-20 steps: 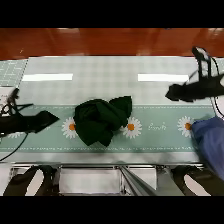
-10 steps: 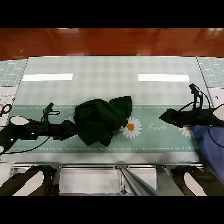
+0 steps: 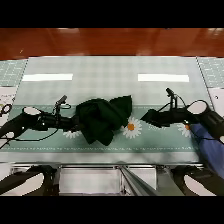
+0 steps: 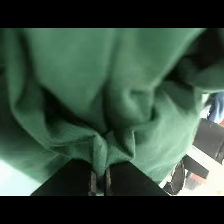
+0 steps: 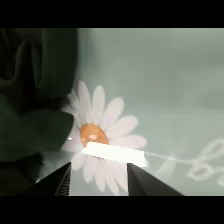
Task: Fold the shirts.
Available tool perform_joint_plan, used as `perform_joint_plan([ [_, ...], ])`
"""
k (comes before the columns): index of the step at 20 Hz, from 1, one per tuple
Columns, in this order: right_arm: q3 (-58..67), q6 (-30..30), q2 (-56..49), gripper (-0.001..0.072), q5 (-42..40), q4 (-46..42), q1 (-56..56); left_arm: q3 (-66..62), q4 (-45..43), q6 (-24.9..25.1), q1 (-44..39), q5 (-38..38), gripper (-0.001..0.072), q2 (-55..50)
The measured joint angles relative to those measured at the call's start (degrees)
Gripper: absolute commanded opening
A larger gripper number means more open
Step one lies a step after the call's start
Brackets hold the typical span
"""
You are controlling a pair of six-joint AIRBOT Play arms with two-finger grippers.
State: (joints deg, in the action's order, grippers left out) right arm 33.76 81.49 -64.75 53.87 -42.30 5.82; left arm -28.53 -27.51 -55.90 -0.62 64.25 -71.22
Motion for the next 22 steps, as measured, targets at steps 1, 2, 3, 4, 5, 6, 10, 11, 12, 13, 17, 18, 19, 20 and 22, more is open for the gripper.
perform_joint_plan([
  [1,0.0,-2.23,-2.47,0.0406,-0.72,3.8,0.35,-0.55,0.11,0.26,-0.11,0.15,0.0023,-0.11],
  [2,0.0,-4.44,-4.59,0.0406,-1.25,7.17,0.57,-0.98,0.15,0.46,-0.17,0.26,0.0023,-0.24],
  [3,0.07,-6.86,-6.69,0.0406,-1.55,10.95,0.76,-1.25,0.2,0.68,-0.24,0.46,0.0023,-0.31],
  [4,0.31,-8.74,-8.46,0.0406,-2.01,13.81,0.92,-1.49,0.28,0.74,-0.28,0.57,0.0023,-0.35],
  [5,0.9,-10.19,-10.14,0.0406,-2.47,16.13,0.96,-1.64,0.37,0.76,-0.33,0.68,0.0023,-0.39],
  [6,1.9,-11.45,-12.0,0.0406,-3.1,17.88,1.03,-1.75,0.42,0.72,-0.35,0.7,0.0023,-0.42],
  [10,7.87,-12.94,-19.06,0.0406,-2.78,20.09,1.29,-1.95,0.5,0.37,-0.37,0.92,0.0023,-0.44],
  [11,9.64,-12.9,-20.9,0.0406,-2.54,20.02,1.57,-1.99,0.5,0.15,-0.37,0.96,0.0023,-0.44],
  [12,11.28,-12.44,-22.6,0.0406,-1.92,19.74,1.92,-1.99,0.52,0.0,-0.37,0.98,0.0023,-0.44],
  [13,13.11,-12.17,-24.3,0.0406,-1.53,19.58,2.49,-1.99,0.5,0.0,-0.37,0.98,0.0023,-0.44],
  [17,19.52,-11.23,-29.38,0.0027,-0.15,16.81,4.72,-1.99,0.52,-0.24,-0.37,0.96,0.0023,-0.44],
  [18,20.9,-11.15,-29.94,0.0027,0.22,16.57,4.94,-2.03,0.52,-0.24,-0.37,0.96,0.0023,-0.44],
  [19,22.4,-11.28,-30.29,0.0027,0.96,15.93,5.16,-2.03,0.52,-0.26,-0.31,0.96,0.0023,-0.44],
  [20,23.91,-11.23,-30.49,0.0027,2.23,14.43,5.29,-2.12,0.48,-0.31,-0.02,1.01,0.0023,-0.33],
  [22,27.17,-9.86,-29.51,0.0026,4.09,10.36,5.46,-3.02,0.46,-0.39,1.62,1.79,0.0023,0.35],
])
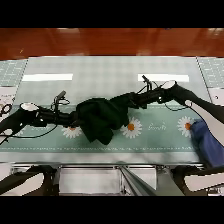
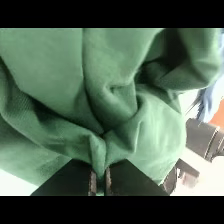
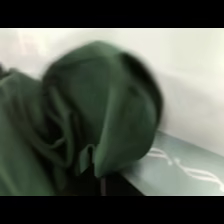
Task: Fold the shirts.
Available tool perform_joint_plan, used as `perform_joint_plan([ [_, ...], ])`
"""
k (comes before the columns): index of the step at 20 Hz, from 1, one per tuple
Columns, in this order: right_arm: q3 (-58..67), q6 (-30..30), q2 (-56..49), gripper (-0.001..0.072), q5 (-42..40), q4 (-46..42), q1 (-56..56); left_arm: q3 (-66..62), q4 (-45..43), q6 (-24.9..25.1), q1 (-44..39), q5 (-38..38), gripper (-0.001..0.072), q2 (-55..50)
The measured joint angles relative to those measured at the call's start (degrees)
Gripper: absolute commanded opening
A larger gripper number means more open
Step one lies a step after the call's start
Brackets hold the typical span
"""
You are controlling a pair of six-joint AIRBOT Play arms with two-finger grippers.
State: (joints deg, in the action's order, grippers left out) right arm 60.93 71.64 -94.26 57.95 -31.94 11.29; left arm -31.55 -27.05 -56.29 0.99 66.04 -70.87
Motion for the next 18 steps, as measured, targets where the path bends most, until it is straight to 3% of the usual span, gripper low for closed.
perform_joint_plan([
  [4,10.23,6.12,7.41,0.0026,4.11,-13.55,-1.27,-6.75,-0.04,-0.13,7.32,5.27,0.0022,4.37],
  [9,27.15,11.69,21.22,0.0026,7.45,-24.28,-5.57,-25.07,0.02,-4.68,16.52,9.16,0.0022,14.05],
  [14,41.38,13.6,35.17,0.0026,9.44,-29.27,-7.21,-47.98,-0.31,-7.56,19.26,10.4,0.0022,21.73],
  [18,46.45,16.63,47.1,0.0026,12.44,-38.45,-7.52,-61.11,-8.63,-11.65,19.8,10.32,0.0022,27.5],
])
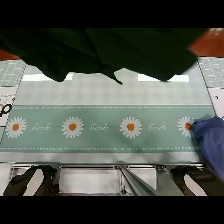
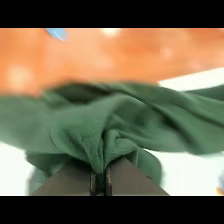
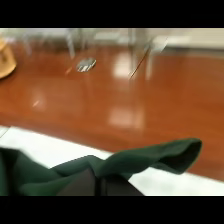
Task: Fold the shirts.
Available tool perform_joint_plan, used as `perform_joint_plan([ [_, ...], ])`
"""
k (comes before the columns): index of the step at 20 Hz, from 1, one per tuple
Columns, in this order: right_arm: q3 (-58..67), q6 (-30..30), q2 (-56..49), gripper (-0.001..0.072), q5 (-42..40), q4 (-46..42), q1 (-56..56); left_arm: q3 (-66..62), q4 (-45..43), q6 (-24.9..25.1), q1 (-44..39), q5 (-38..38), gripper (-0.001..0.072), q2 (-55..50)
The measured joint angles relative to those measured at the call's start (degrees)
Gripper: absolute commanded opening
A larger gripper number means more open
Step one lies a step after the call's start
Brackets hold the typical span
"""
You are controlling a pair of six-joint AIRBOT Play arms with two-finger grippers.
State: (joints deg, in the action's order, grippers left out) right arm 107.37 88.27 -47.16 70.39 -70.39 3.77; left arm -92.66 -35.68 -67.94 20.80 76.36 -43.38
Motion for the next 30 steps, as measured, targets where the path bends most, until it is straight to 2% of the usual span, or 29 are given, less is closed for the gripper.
perform_joint_plan([
  [3,1.18,3.48,8.07,0.0026,5.44,-10.49,-0.04,-3.74,-8.26,-3.21,-0.48,-0.74,0.0023,5.05],
  [7,1.44,6.93,14.73,0.0026,17.7,-21.46,-0.04,-4.66,-17.66,-7.02,-4.7,0.96,0.0022,9.14],
  [11,-2.51,8.33,16.98,0.0026,28.7,-22.84,-0.04,1.49,-21.94,-9.68,-9.38,3.45,0.0022,10.32],
  [15,-15.06,8.96,17.64,0.0025,32.46,-19.1,-0.04,13.51,-23.32,-10.27,-11.45,4.61,0.0022,9.42],
  [17,-24.0,9.14,17.68,0.0025,30.77,-18.1,-0.04,19.56,-23.56,-9.2,-11.82,4.63,0.0023,6.88],
  [22,-43.93,9.31,10.21,0.0025,18.71,-17.2,-0.07,27.47,-22.88,-5.6,-12.24,-1.16,0.0023,-7.87],
  [26,-48.02,9.35,-4.83,0.0025,6.23,-16.39,-1.11,28.15,-18.14,-4.0,-12.35,-9.7,0.0023,-23.37],
  [30,-44.74,8.48,-22.43,0.0027,-5.25,-9.79,-6.05,24.68,-13.64,-3.39,-12.98,-16.33,0.0023,-36.85],
])
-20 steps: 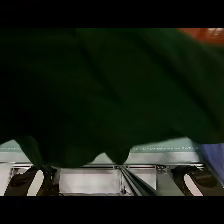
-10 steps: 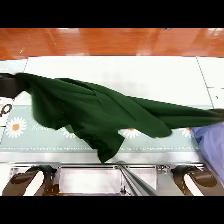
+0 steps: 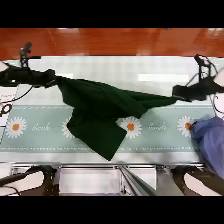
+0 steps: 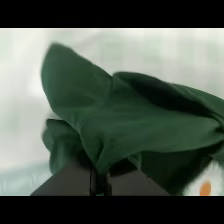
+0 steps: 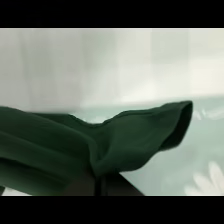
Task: Fold the shirts.
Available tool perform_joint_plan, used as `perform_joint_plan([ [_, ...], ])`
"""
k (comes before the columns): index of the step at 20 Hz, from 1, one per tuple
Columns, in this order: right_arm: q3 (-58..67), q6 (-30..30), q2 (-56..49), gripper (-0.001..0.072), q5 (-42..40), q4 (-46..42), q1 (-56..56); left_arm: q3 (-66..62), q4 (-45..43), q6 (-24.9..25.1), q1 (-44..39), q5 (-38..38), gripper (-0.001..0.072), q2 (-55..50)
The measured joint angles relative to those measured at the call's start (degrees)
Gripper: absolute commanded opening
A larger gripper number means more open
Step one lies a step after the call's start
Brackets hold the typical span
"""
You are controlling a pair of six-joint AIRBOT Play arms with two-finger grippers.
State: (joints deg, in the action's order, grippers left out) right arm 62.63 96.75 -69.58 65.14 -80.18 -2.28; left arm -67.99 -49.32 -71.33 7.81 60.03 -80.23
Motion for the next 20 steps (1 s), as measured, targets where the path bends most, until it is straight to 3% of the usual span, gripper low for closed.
perform_joint_plan([
  [3,5.7,-2.45,-11.47,0.0027,-5.53,7.72,-3.61,-2.95,1.9,1.36,-1.7,-2.6,0.0024,-6.84],
  [4,7.54,-3.15,-14.64,0.0027,-6.58,9.92,-4.31,-3.63,2.34,1.88,-2.49,-3.3,0.0059,-8.59],
  [5,9.46,-3.89,-17.77,0.0091,-7.67,12.28,-4.83,-4.09,2.62,2.29,-3.26,-3.58,0.0239,-10.03],
  [6,11.13,-4.35,-20.59,0.0339,-8.31,14.58,-5.18,-4.42,2.75,2.43,-3.85,-4.28,0.0498,-11.08],
  [7,12.52,-4.76,-22.84,0.0409,-8.96,16.55,-5.42,-4.66,3.06,2.56,-4.37,-4.39,0.0512,-11.98],
  [10,16.74,-6.56,-26.88,0.0407,-8.24,21.0,-7.13,-6.95,0.33,2.71,-4.07,0.17,0.0512,-13.33],
  [14,20.52,-10.1,-26.18,0.0407,-1.27,22.84,-13.44,-7.63,-5.53,0.35,0.94,14.86,0.0511,-11.13],
  [20,10.73,-13.46,-19.85,0.0407,2.82,21.77,-22.6,13.18,-7.23,-3.13,7.78,18.82,0.051,6.64],
])
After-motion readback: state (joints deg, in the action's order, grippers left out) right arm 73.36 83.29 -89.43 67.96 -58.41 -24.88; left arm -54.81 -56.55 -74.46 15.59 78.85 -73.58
